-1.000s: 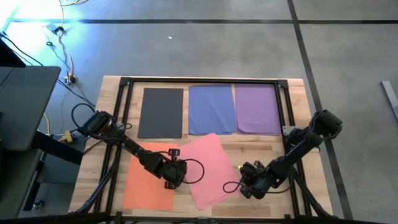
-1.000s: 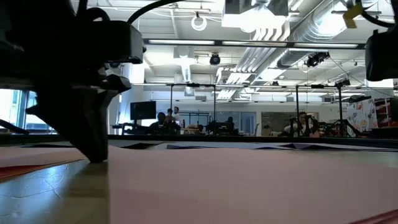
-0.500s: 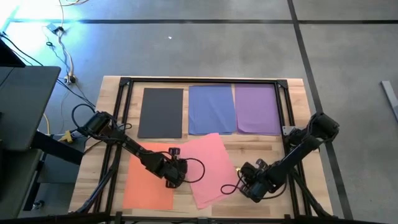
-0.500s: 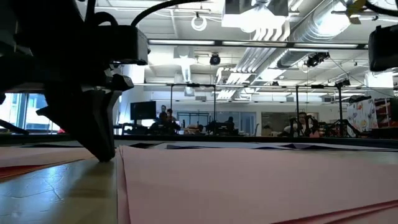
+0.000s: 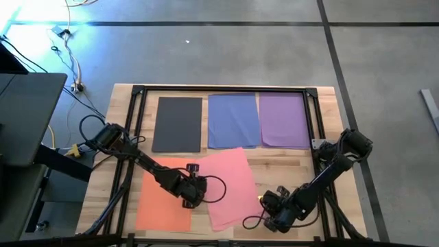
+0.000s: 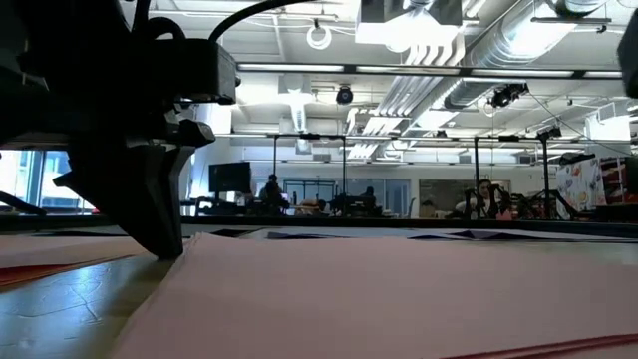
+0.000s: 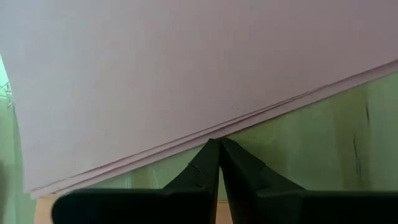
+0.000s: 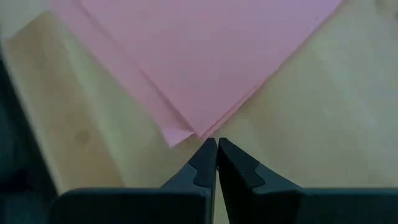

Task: Organize paper
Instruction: Adjust the stacked pink papers

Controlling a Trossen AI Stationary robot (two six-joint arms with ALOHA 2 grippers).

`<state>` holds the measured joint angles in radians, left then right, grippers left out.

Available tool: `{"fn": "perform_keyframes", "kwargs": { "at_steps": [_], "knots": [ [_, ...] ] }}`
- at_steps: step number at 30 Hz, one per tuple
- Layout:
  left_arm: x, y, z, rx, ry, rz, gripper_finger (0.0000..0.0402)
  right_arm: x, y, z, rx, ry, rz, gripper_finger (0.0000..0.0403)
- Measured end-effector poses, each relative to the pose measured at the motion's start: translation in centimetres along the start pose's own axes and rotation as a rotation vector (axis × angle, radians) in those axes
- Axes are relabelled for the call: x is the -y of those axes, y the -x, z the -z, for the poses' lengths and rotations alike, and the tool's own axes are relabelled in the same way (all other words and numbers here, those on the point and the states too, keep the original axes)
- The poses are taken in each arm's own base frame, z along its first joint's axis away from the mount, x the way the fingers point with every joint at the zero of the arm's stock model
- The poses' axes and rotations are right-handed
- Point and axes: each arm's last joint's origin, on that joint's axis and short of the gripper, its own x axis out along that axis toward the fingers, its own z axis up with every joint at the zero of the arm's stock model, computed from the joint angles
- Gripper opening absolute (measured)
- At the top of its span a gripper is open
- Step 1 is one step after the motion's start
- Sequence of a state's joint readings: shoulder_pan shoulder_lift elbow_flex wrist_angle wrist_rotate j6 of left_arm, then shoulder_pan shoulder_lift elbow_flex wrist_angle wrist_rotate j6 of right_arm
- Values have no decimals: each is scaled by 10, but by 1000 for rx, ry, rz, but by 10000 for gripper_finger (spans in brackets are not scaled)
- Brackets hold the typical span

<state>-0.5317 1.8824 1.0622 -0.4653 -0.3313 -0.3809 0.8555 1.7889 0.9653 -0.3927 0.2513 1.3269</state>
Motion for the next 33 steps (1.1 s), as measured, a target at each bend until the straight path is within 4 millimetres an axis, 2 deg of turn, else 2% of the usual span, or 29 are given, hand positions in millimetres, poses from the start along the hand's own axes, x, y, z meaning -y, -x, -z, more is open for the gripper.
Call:
{"fn": "perform_keyframes", "kwargs": {
  "at_steps": [3, 6, 11, 17, 20, 27, 33],
  "knots": [
    [4, 1, 2, 1, -13, 0, 0, -1, 1, 2, -1, 8, -1, 0],
    [5, 6, 3, -12, -25, -53, 0, 5, 7, 2, 30, -1, 90, 0],
    [-8, 7, 8, -99, -1, -153, 0, 13, 18, -13, 124, -32, 252, 0],
    [-28, -7, 12, -115, -1, -184, 0, 23, -3, -30, 71, 8, 242, 0],
    [-32, -11, 9, -80, -22, -182, 0, 19, -11, -34, 57, 28, 174, 0],
    [-36, -15, 2, -36, -22, -185, 0, 8, -13, -23, 56, 34, 101, 0],
    [-28, -14, 1, 11, -4, -181, 0, 2, -9, -9, 50, 15, 76, 0]
  ]
}}
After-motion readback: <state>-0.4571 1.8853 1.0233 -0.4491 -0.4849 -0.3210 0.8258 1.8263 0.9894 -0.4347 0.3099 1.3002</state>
